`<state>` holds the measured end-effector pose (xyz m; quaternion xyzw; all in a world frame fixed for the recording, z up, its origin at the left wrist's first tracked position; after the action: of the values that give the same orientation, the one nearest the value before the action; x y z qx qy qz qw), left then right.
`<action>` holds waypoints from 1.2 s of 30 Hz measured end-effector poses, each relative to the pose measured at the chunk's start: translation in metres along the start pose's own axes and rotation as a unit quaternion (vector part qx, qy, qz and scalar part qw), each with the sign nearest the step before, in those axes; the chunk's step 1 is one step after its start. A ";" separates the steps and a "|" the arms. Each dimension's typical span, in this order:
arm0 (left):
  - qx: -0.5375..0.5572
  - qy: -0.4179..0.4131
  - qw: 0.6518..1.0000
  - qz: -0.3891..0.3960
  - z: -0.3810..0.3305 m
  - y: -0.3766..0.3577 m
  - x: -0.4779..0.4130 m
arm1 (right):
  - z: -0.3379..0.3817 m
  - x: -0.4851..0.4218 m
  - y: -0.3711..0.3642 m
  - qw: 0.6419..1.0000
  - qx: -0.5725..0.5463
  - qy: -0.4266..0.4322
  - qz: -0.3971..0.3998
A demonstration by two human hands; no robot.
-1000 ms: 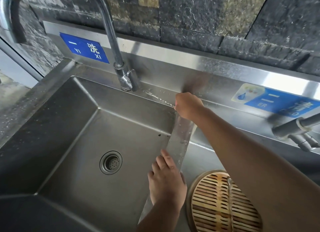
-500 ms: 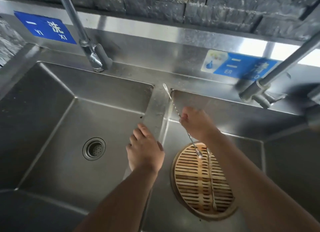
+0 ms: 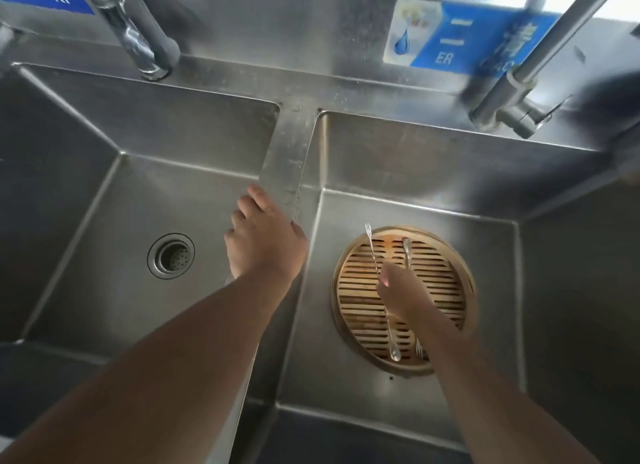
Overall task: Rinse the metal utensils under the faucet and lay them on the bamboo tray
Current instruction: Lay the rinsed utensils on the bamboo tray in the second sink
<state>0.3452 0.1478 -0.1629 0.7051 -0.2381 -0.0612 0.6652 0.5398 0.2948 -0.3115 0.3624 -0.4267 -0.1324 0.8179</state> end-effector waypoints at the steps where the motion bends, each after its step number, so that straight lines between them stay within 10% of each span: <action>1: -0.001 -0.002 1.000 -0.003 0.000 -0.001 0.000 | -0.004 -0.001 -0.006 1.000 0.012 0.003 0.004; 36: 0.007 0.000 1.000 -0.029 -0.002 0.001 -0.002 | -0.034 -0.005 -0.029 0.995 -0.025 -0.056 -0.073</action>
<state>0.3442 0.1500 -0.1624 0.7165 -0.2176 -0.0791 0.6580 0.5670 0.2936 -0.3477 0.3639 -0.4403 -0.2229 0.7900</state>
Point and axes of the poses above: each hand's wrist, its own x-axis away from the middle knuckle, its own y-axis out of the back of the hand, z = x × y, the point moved 6 cm from there along -x, towards the middle knuckle, and after that the axes turned 6 degrees about z, right-handed, at the moved point
